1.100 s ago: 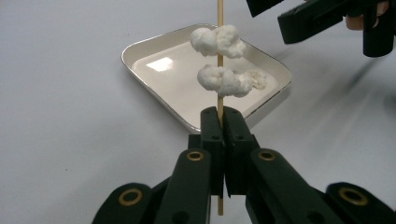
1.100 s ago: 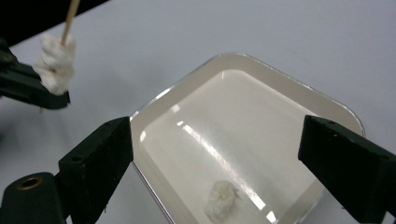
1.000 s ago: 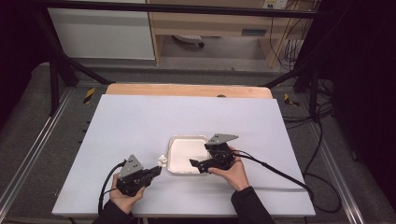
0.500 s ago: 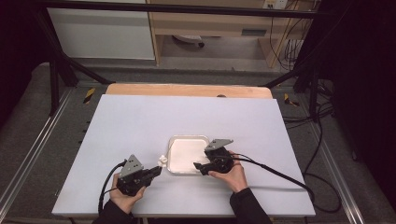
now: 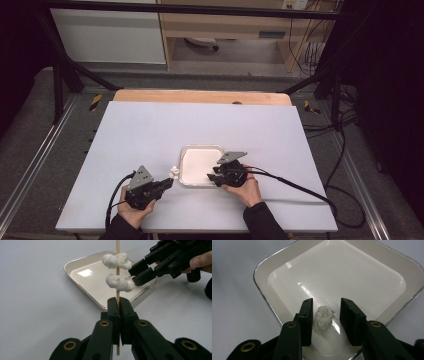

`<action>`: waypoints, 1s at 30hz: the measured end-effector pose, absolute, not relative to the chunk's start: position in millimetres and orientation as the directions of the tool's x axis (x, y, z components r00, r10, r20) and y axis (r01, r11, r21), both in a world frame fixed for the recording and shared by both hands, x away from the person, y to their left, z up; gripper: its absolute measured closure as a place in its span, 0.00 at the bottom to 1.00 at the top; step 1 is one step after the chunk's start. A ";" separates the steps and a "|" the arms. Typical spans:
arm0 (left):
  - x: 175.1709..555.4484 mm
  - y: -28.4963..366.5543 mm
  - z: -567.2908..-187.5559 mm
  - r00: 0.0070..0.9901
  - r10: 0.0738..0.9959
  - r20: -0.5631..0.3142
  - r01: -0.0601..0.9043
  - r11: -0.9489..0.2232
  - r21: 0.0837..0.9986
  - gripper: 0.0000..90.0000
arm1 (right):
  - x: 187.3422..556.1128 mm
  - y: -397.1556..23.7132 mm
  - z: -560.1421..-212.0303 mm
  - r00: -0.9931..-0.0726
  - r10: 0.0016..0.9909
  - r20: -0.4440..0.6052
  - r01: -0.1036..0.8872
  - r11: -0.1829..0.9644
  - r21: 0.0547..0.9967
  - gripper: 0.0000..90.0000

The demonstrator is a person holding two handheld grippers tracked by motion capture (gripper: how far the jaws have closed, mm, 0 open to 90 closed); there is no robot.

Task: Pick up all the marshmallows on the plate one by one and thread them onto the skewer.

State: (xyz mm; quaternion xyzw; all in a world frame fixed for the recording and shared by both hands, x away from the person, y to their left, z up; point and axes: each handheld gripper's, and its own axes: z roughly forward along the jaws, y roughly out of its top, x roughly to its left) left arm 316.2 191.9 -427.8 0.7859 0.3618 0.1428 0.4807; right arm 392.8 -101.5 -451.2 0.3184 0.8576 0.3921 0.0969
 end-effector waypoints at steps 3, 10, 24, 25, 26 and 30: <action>315.9 191.6 -427.6 0.699 0.705 -0.123 0.431 -0.277 0.859 0.98 | 392.3 -101.2 -451.4 -0.773 0.628 0.091 0.478 0.482 0.734 0.82; 315.7 191.4 -427.4 0.700 0.704 -0.122 0.429 -0.278 0.859 0.98 | 392.6 -101.7 -450.1 -0.768 0.630 0.115 0.490 0.463 0.738 0.88; 314.8 189.6 -427.1 0.706 0.697 -0.123 0.426 -0.280 0.860 0.98 | 391.3 -115.0 -417.7 -0.769 0.617 0.168 0.474 0.375 0.796 0.91; 314.7 189.3 -427.1 0.707 0.697 -0.121 0.424 -0.281 0.861 0.98 | 391.1 -115.9 -415.4 -0.766 0.618 0.174 0.477 0.366 0.799 0.91; 314.6 189.2 -427.0 0.709 0.695 -0.121 0.424 -0.283 0.860 0.98 | 391.2 -117.1 -413.1 -0.766 0.618 0.175 0.473 0.360 0.804 0.91; 313.8 187.4 -427.2 0.715 0.689 -0.121 0.421 -0.286 0.861 0.98 | 390.2 -121.0 -403.1 -0.767 0.609 0.200 0.468 0.319 0.824 0.92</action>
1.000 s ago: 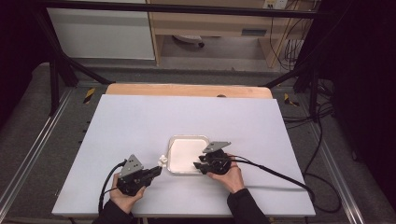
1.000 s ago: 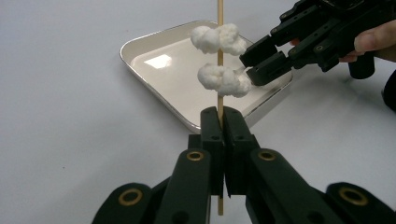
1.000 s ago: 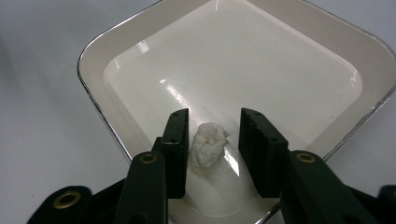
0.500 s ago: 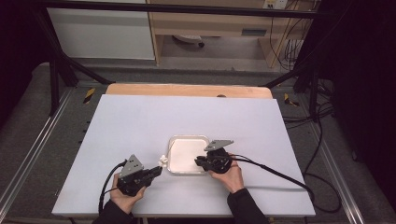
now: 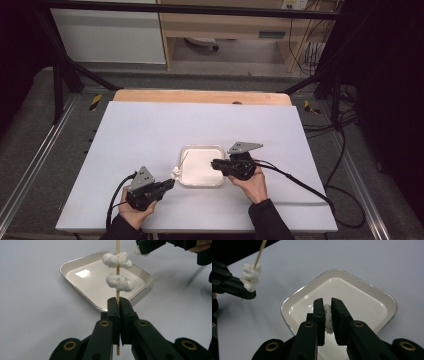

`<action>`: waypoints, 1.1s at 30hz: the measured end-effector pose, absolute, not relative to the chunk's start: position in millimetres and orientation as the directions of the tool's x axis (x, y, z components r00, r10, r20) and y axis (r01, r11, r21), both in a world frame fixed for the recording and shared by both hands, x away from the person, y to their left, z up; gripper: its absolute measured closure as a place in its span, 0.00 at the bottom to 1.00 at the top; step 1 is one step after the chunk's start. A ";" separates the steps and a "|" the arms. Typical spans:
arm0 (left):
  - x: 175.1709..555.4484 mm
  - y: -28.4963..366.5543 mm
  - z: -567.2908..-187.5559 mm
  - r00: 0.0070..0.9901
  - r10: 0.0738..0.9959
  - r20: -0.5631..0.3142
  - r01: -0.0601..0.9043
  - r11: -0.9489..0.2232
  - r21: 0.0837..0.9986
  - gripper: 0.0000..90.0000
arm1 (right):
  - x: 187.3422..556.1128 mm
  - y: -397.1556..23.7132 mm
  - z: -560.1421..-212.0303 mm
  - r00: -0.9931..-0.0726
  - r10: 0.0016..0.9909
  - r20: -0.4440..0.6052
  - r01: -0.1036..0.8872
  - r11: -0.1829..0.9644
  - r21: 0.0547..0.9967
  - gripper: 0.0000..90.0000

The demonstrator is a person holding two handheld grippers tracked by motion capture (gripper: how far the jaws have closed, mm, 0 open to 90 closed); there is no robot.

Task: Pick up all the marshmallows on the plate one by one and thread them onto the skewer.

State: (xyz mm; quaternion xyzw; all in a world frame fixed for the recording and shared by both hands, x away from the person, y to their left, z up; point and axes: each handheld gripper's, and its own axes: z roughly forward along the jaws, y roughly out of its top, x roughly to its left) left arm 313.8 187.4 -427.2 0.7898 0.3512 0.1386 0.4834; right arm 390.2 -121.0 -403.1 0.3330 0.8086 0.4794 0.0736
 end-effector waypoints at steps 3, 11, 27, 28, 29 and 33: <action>313.5 185.8 -427.6 0.721 0.683 -0.118 0.418 -0.291 0.861 0.98 | 389.9 -124.7 -394.7 -0.770 0.598 0.221 0.460 0.281 0.842 0.92; 313.5 182.8 -428.1 0.745 0.659 -0.104 0.392 -0.306 0.867 0.98 | 390.0 -134.6 -370.5 -0.771 0.576 0.271 0.439 0.171 0.882 0.92; 311.6 180.1 -427.8 0.751 0.654 -0.094 0.391 -0.325 0.861 0.98 | 398.5 -104.1 -354.9 -0.803 0.479 0.355 0.448 0.093 0.889 0.92; 311.6 180.1 -427.7 0.751 0.654 -0.093 0.390 -0.326 0.861 0.98 | 399.3 -102.4 -355.6 -0.803 0.476 0.358 0.451 0.092 0.888 0.92; 311.5 180.1 -427.6 0.752 0.653 -0.092 0.389 -0.326 0.862 0.98 | 399.8 -100.7 -356.2 -0.803 0.474 0.361 0.452 0.091 0.887 0.92; 311.4 180.0 -427.6 0.751 0.653 -0.091 0.388 -0.326 0.862 0.98 | 400.4 -95.6 -359.5 -0.806 0.462 0.371 0.460 0.093 0.883 0.92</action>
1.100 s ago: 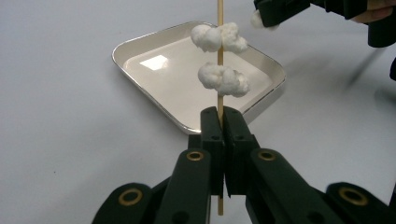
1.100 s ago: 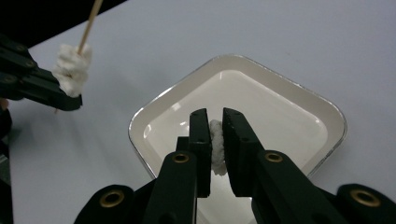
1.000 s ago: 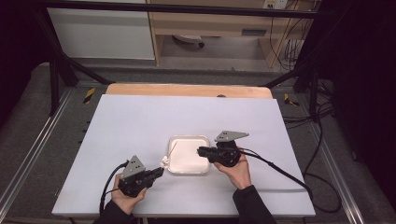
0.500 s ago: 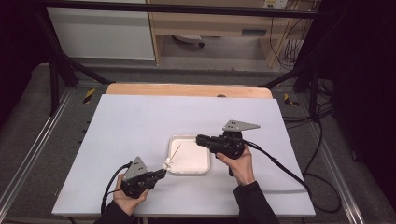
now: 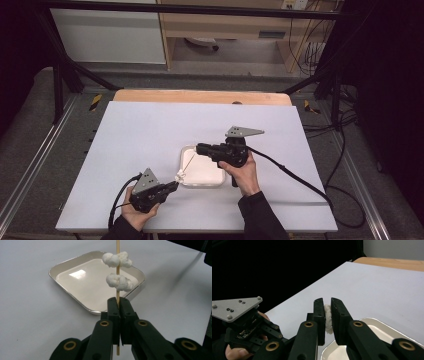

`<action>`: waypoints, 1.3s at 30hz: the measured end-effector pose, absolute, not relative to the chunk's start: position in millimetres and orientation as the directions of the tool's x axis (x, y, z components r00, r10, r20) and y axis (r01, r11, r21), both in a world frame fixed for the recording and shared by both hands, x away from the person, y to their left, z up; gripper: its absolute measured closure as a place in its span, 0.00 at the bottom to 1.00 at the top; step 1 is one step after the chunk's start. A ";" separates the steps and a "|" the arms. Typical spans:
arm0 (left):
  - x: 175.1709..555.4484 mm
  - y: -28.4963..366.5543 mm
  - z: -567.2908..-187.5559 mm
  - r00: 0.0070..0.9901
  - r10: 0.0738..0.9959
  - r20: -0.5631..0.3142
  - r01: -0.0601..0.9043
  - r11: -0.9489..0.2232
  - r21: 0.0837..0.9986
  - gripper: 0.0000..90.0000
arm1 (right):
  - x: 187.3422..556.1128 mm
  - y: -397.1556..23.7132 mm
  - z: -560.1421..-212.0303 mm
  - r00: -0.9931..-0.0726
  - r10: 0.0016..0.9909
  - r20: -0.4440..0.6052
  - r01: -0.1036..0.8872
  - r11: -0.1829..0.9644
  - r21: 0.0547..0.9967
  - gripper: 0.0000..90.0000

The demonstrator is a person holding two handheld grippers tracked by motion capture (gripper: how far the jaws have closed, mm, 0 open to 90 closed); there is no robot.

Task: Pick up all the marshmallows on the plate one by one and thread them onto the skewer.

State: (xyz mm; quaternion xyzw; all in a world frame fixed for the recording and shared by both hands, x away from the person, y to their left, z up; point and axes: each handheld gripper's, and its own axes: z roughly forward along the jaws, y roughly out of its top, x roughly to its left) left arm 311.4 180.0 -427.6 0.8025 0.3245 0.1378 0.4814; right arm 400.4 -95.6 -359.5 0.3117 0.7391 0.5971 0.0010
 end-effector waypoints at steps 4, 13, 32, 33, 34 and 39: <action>311.3 179.8 -427.4 0.752 0.653 -0.090 0.387 -0.327 0.862 0.98 | 401.3 -93.3 -362.3 -0.803 0.454 0.386 0.471 0.088 0.878 0.92; 311.4 179.9 -427.7 0.754 0.651 -0.085 0.385 -0.333 0.861 0.98 | 402.5 -91.7 -364.9 -0.804 0.436 0.405 0.486 0.088 0.869 0.92; 310.1 178.1 -429.3 0.759 0.650 -0.038 0.368 -0.380 0.848 0.99 | 400.2 -86.2 -372.6 -0.803 0.398 0.444 0.517 0.092 0.851 0.93; 310.1 178.0 -429.4 0.760 0.649 -0.035 0.367 -0.385 0.847 0.99 | 400.0 -86.0 -373.1 -0.804 0.395 0.445 0.517 0.093 0.851 0.94; 310.0 177.7 -429.6 0.759 0.650 -0.032 0.368 -0.388 0.845 0.99 | 399.7 -85.6 -373.6 -0.803 0.394 0.448 0.519 0.093 0.850 0.94; 309.4 176.9 -429.6 0.757 0.653 -0.019 0.364 -0.398 0.842 0.99 | 398.6 -84.5 -375.0 -0.804 0.373 0.462 0.528 0.091 0.845 0.94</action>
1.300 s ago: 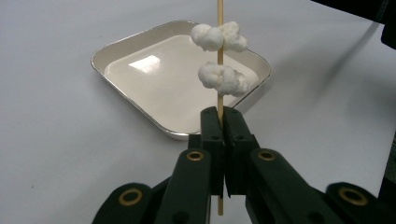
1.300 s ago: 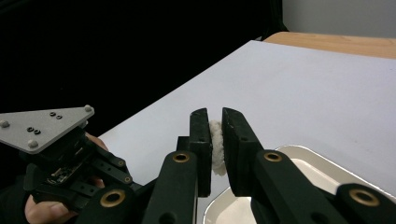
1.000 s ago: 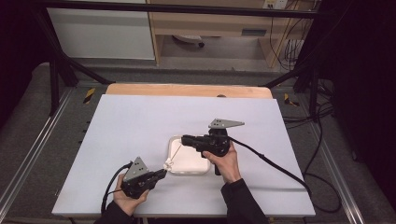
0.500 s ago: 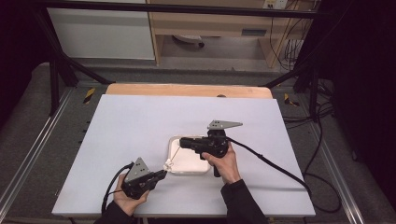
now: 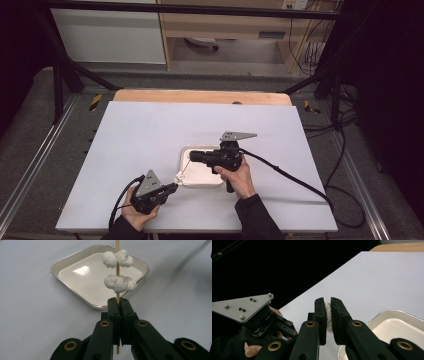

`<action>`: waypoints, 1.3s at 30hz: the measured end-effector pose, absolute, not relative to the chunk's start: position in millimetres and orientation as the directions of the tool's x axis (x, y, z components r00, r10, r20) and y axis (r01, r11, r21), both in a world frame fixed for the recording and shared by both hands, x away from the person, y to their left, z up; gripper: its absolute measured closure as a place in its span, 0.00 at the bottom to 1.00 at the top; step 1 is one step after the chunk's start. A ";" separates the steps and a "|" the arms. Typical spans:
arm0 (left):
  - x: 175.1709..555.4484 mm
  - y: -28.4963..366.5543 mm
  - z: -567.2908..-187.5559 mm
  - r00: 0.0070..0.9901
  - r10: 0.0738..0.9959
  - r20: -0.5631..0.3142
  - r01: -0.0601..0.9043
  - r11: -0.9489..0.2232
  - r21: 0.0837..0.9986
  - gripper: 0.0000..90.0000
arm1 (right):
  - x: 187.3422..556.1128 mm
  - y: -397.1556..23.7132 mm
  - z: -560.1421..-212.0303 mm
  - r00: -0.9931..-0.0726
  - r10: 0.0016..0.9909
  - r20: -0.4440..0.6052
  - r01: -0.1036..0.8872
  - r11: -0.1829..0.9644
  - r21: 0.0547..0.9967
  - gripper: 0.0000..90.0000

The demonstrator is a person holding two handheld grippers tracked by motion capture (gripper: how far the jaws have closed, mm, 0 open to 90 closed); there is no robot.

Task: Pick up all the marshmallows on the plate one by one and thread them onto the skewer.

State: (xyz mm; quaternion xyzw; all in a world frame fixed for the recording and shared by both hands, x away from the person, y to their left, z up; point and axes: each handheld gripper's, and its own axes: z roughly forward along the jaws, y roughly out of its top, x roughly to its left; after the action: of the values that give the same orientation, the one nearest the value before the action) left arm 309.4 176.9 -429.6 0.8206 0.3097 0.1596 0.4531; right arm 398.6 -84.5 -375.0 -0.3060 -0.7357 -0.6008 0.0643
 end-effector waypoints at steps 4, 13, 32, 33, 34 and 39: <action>308.9 177.3 -429.1 0.755 0.656 -0.020 0.365 -0.394 0.844 0.99 | 396.9 -84.3 -375.0 -0.804 0.367 0.469 0.532 0.091 0.842 0.94; 308.5 176.4 -429.7 0.752 0.659 -0.017 0.371 -0.402 0.837 0.99 | 395.0 -81.8 -378.8 -0.803 0.352 0.481 0.539 0.083 0.838 0.94; 308.3 174.2 -430.4 0.748 0.663 -0.025 0.383 -0.401 0.832 0.99 | 390.2 -78.4 -388.9 -0.812 0.339 0.476 0.525 0.068 0.848 0.94; 307.9 174.4 -430.0 0.747 0.665 -0.021 0.381 -0.401 0.833 0.99 | 389.8 -78.3 -389.0 -0.812 0.344 0.472 0.523 0.071 0.849 0.94; 308.0 174.5 -429.5 0.748 0.664 -0.023 0.382 -0.402 0.832 0.99 | 389.8 -78.5 -389.1 -0.813 0.345 0.469 0.521 0.071 0.850 0.94; 307.8 174.2 -429.5 0.743 0.669 -0.015 0.382 -0.407 0.830 0.99 | 388.9 -77.7 -390.1 -0.815 0.346 0.465 0.517 0.071 0.853 0.93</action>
State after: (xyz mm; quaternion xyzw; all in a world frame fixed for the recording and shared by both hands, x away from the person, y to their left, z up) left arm 307.8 174.2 -429.5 0.8228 0.3194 0.1624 0.4411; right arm 388.9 -77.7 -390.1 -0.2961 -0.7284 -0.6139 0.0699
